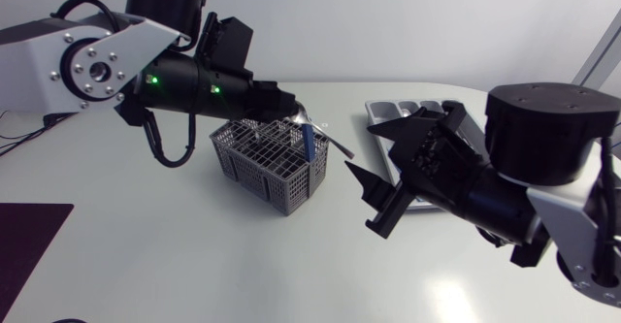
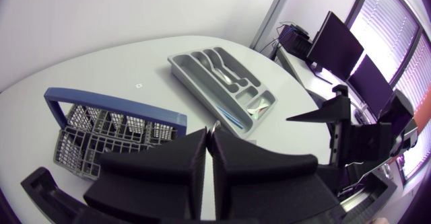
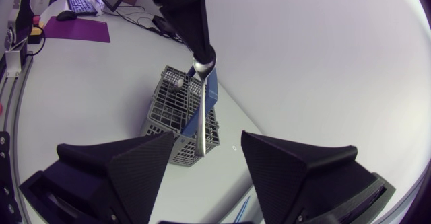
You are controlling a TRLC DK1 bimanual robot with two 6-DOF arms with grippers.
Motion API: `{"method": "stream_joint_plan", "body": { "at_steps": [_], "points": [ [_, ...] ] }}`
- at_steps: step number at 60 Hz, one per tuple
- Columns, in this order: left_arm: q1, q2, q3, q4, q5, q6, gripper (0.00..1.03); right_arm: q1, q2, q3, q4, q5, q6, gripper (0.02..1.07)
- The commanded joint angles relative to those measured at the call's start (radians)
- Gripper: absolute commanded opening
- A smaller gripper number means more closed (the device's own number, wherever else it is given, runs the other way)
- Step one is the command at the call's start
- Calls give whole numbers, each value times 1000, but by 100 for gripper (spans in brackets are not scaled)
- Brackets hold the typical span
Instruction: Unload the cutlery basket into the drawer organizer.
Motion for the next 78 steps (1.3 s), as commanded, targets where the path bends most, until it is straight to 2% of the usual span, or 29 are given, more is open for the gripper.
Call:
{"method": "stream_joint_plan", "body": {
  "at_steps": [1, 6, 16, 22, 34, 40, 48, 58, 66, 78],
  "points": [
    [-7, 29, 49, -1, 21, -52, 3, 10, 48, -19, 51, 16, 31, 68],
    [-9, 45, 58, -1, 41, -64, 3, 11, 80, -13, 94, 20, 34, 61],
    [-19, 76, 59, 6, 50, -81, 3, 11, 149, 7, 160, 30, 45, 60],
    [-27, 91, 56, 12, 58, -89, 3, 13, 183, 18, 188, 30, 48, 52],
    [-49, 105, 58, 28, 58, -98, 3, 13, 233, 45, 203, 31, 48, 52],
    [-59, 108, 53, 32, 58, -99, 3, 11, 244, 58, 212, 36, 46, 47],
    [-62, 114, 49, 42, 58, -101, 3, 10, 261, 72, 225, 43, 43, 46],
    [-62, 113, 39, 42, 58, -99, 3, 8, 269, 75, 225, 45, 29, 28],
    [-69, 113, 35, 49, 58, -101, 3, 8, 270, 70, 223, 45, 28, 26],
    [-81, 110, 26, 54, 58, -101, 3, 3, 272, 73, 200, 43, 17, 13]
  ]
}}
